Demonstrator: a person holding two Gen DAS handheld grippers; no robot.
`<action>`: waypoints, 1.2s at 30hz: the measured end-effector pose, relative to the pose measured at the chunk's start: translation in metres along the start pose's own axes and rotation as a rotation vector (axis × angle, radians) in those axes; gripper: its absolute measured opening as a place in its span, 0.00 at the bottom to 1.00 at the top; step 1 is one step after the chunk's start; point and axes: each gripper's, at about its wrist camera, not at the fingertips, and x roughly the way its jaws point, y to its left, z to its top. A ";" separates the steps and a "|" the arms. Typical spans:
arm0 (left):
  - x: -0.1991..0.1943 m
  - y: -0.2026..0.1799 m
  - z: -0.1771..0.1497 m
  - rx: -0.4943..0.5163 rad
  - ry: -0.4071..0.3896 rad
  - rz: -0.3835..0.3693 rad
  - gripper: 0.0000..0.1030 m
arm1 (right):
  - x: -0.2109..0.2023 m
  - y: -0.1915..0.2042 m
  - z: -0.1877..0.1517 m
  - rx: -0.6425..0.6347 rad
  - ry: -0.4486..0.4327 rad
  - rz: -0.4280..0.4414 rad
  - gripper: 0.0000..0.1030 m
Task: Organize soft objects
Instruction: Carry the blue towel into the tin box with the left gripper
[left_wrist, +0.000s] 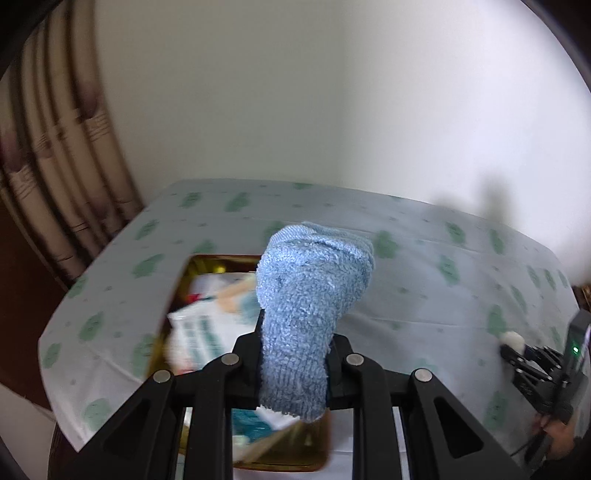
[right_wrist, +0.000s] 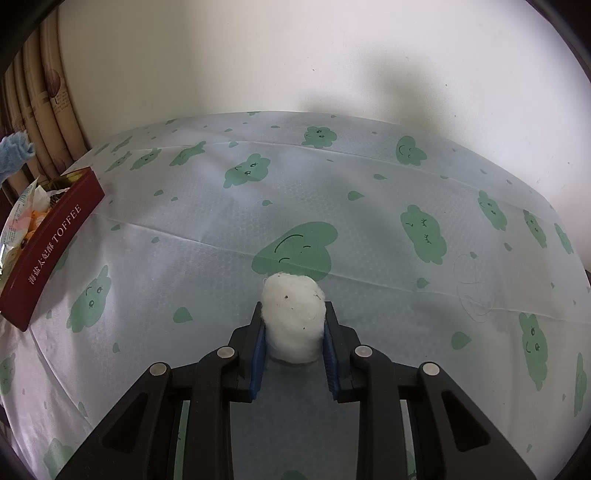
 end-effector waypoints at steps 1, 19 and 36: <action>-0.001 0.008 0.000 -0.011 -0.001 0.013 0.21 | 0.000 0.000 0.000 0.000 0.000 0.001 0.24; 0.012 0.087 -0.034 -0.151 0.059 0.133 0.21 | 0.000 0.000 0.000 -0.002 0.001 -0.003 0.24; 0.025 0.082 -0.054 -0.107 0.148 0.085 0.35 | 0.000 0.001 0.000 -0.003 0.001 -0.004 0.24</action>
